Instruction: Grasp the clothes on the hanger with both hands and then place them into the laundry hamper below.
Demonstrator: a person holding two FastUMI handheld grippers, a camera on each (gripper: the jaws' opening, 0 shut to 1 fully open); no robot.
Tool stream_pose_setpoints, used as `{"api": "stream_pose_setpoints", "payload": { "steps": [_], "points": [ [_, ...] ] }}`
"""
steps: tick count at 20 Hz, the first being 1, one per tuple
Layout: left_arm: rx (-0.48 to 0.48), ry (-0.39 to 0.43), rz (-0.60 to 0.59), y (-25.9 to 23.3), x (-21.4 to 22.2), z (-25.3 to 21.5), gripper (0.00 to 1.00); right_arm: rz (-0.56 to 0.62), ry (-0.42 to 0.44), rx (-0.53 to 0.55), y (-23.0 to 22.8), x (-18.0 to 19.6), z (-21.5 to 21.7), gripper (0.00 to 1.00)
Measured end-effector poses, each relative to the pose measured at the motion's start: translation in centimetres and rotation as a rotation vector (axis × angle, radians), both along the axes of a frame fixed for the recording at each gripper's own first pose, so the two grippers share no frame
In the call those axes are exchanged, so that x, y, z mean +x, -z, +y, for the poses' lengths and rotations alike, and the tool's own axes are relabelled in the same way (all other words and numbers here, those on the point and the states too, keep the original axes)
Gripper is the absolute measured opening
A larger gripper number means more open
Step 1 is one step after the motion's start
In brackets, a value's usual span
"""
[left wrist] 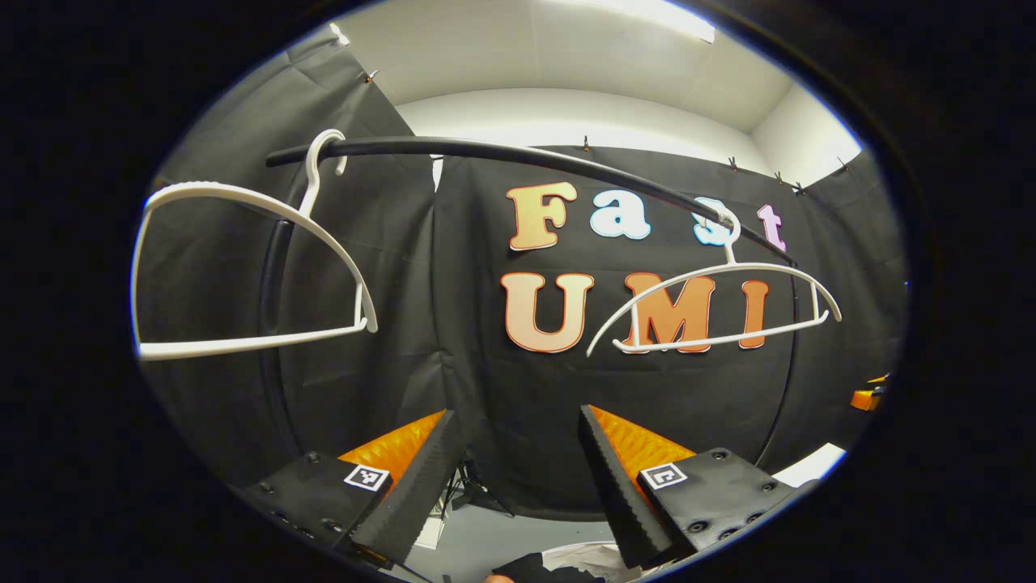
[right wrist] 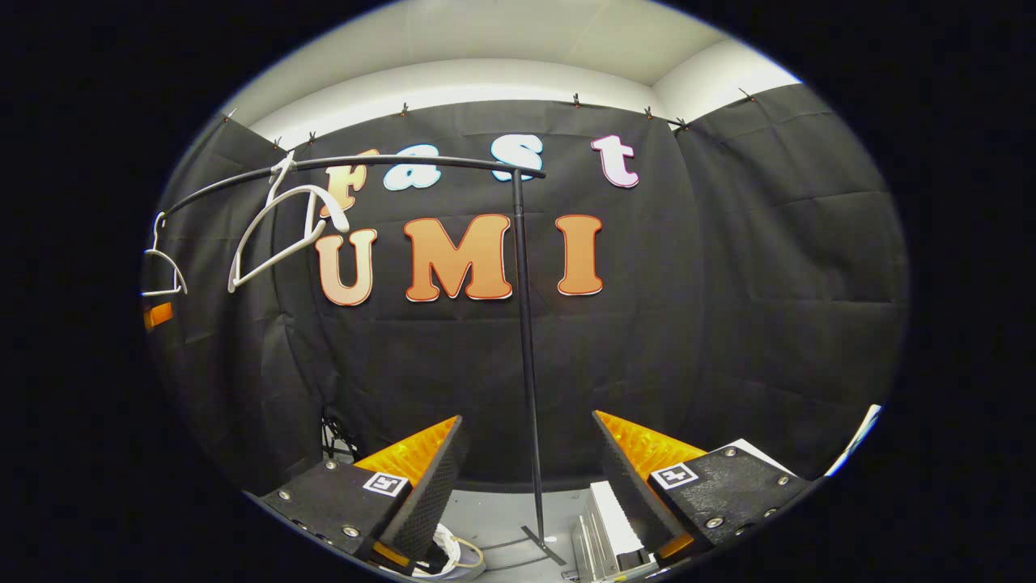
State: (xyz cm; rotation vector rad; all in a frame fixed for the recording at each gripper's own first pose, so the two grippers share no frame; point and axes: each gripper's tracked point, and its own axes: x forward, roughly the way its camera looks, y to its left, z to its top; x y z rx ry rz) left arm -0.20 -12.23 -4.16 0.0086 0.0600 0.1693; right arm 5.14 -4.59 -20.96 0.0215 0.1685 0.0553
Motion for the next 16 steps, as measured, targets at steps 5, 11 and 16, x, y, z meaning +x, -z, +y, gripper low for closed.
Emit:
{"api": "stream_pose_setpoints", "payload": {
  "steps": [5, 11, 16],
  "points": [
    [0.008, 0.023, 0.01, 0.5, 0.5, -0.7, 0.94, 0.014, -0.014, 0.01, 0.9, 0.1, 0.6, 1.0],
    [-0.009, 0.044, 0.026, 1.0, 0.7, -0.8, 0.96, 0.024, -0.012, 0.015, 1.6, 0.3, 0.4, 1.0],
    [-0.008, 0.038, 0.041, 1.5, 1.0, -0.3, 0.94, 0.032, -0.014, 0.016, 2.0, 0.5, 0.6, 1.0]
  ]
}}
